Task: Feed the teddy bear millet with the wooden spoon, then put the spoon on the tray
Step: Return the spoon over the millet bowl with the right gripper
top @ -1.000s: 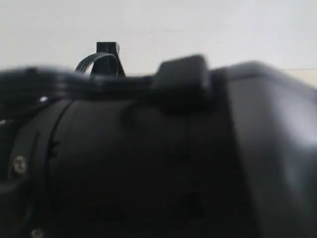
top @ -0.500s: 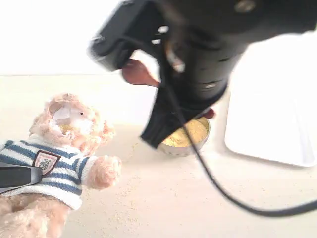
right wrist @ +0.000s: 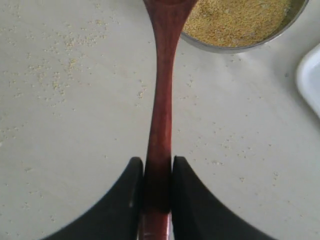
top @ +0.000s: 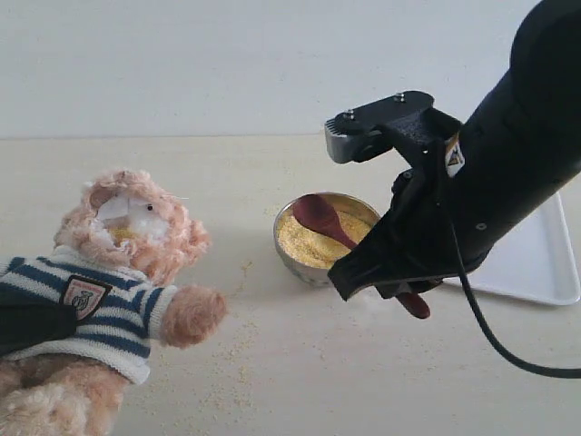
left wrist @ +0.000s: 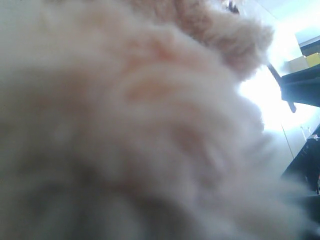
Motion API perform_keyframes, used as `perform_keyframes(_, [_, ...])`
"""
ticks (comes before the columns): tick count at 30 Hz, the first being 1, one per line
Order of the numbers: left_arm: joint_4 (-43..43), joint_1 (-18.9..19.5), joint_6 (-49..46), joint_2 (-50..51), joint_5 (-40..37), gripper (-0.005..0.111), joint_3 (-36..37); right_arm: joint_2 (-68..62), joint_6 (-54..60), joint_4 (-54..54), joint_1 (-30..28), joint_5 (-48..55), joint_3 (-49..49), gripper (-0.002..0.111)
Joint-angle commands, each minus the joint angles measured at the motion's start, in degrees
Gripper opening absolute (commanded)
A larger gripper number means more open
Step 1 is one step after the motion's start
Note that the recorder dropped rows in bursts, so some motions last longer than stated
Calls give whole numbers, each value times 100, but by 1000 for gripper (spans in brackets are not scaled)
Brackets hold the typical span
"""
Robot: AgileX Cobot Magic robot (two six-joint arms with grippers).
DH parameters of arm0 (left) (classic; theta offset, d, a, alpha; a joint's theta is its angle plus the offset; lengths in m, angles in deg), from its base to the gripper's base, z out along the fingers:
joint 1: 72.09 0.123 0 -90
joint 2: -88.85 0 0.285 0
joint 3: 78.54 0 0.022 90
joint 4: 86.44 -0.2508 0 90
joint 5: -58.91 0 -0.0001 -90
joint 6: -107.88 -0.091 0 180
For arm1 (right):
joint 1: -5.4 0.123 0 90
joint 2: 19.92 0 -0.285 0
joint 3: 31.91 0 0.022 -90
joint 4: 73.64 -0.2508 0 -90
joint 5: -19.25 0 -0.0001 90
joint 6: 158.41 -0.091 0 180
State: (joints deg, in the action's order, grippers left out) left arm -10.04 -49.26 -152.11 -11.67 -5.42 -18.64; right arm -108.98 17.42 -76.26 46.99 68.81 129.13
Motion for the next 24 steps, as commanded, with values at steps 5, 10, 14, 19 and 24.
perform_keyframes(5, [131, 22, -26, -41, -126, 5, 3, -10, 209, 1857, -106, 270, 37, 1])
perform_keyframes(10, [131, 22, -26, -41, -126, 5, 3, -389, 209, 3061, 31, 846, 286, 1])
perform_keyframes(14, [131, 22, -26, -41, -126, 5, 3, -730, 209, 3910, 368, 1101, 550, 1])
perform_keyframes(19, [131, 22, -26, -41, -126, 5, 3, -1218, 209, 4702, 791, 1326, 847, 1])
perform_keyframes(24, [131, 22, -26, -41, -126, 5, 3, -1732, 209, 5473, 1061, 1679, 875, 1])
